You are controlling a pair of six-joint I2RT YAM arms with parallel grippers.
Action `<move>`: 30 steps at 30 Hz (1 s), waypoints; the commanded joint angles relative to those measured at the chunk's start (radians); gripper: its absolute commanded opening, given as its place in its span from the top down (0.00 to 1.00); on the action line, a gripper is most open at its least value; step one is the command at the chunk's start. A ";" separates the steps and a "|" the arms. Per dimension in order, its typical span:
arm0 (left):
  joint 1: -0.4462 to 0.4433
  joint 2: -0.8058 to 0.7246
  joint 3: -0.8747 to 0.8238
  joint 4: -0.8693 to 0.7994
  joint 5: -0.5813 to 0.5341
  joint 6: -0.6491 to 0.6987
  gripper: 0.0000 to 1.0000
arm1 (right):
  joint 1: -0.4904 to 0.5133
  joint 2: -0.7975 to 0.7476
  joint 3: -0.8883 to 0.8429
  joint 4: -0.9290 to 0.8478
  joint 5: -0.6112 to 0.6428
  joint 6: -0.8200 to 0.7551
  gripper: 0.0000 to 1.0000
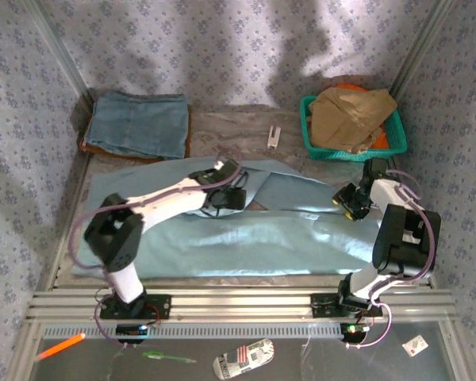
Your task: Fold and stack the trousers
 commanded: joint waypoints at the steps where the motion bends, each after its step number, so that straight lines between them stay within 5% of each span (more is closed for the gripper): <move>1: -0.047 0.101 0.131 -0.083 -0.111 0.084 0.14 | -0.003 0.023 0.000 0.022 -0.015 -0.024 0.63; 4: -0.055 0.192 0.198 -0.099 -0.148 0.097 0.24 | -0.006 0.027 0.017 0.021 -0.021 -0.026 0.83; 8: -0.053 0.244 0.206 -0.096 -0.185 0.111 0.59 | -0.005 0.007 0.040 0.016 -0.016 -0.031 0.99; 13: -0.048 0.252 0.196 -0.097 -0.215 0.130 1.00 | 0.007 -0.068 0.082 -0.026 0.008 -0.037 1.00; 20: -0.030 0.086 0.123 -0.075 -0.201 0.169 1.00 | 0.030 -0.241 0.227 -0.163 0.096 -0.052 1.00; 30: 0.074 -0.172 0.051 -0.055 0.128 0.195 1.00 | 0.019 -0.305 0.502 -0.318 0.146 -0.081 1.00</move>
